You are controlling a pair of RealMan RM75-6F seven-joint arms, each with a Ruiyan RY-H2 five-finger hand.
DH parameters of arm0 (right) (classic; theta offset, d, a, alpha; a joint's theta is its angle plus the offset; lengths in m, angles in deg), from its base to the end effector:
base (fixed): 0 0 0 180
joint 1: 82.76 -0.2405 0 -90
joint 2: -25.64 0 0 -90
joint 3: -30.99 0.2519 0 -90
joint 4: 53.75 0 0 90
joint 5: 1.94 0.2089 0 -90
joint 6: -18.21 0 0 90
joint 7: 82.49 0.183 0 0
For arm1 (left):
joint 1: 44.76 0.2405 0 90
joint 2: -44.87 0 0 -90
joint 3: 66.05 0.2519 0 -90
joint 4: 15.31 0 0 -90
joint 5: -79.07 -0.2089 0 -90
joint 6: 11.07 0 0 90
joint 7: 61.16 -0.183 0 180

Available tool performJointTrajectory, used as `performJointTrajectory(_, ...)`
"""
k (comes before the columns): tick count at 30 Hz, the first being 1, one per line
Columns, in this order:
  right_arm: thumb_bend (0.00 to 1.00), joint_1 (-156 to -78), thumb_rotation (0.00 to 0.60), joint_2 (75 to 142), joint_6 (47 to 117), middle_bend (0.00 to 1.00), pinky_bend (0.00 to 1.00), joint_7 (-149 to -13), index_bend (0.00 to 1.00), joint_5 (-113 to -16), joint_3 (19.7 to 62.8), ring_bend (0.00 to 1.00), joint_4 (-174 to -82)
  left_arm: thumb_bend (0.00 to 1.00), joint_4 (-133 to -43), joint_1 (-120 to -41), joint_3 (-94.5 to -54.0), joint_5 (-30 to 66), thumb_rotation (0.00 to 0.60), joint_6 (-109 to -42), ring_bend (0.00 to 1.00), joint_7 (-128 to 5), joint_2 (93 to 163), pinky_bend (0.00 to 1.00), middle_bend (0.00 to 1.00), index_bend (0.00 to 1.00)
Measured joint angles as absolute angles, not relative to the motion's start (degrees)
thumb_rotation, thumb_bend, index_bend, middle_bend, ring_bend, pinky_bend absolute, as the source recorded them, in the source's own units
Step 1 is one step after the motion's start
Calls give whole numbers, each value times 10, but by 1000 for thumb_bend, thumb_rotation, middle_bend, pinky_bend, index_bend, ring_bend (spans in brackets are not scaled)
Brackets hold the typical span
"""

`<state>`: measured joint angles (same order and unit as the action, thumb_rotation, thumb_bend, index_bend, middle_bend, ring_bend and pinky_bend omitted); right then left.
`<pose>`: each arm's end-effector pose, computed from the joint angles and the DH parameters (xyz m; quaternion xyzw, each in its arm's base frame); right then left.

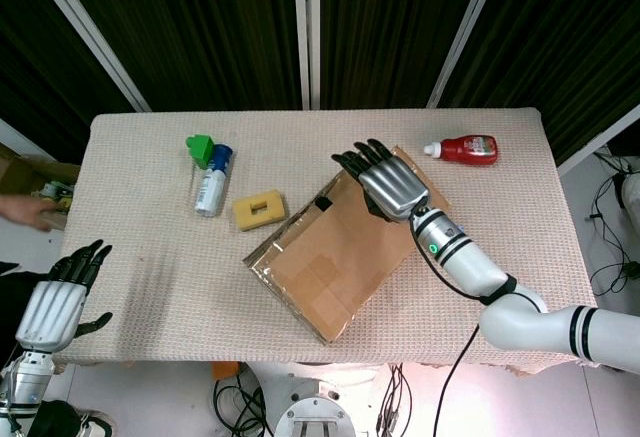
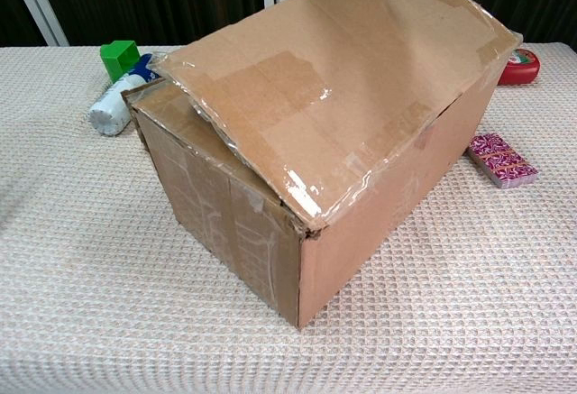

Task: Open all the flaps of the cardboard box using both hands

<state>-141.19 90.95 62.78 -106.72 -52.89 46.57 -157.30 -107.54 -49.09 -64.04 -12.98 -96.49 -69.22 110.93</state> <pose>-0.0254 -0.4037 0.0645 0.7982 -0.2998 0.3697 0.3693 -0.2953 0.1972 0.1269 -0.6592 -0.3537 -0.3510 0.5632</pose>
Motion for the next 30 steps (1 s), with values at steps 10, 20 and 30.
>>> performJointTrajectory(10,1000,-1421,600,906,639,159,0,-1065,8,-523,454,0,-1581,117,-1077,-493,-640,-129,600,-961,86,-692,1108,197,53,36)
performJointTrajectory(20,998,-1430,591,895,620,250,0,-1036,87,-515,453,0,-1588,117,-1076,-494,-642,-129,600,-960,86,-692,1107,197,53,35)
performJointTrajectory(30,941,-1429,590,873,632,530,0,-1032,192,-519,446,44,-1608,117,-1071,-492,-641,-128,600,-962,86,-686,1108,197,53,35)
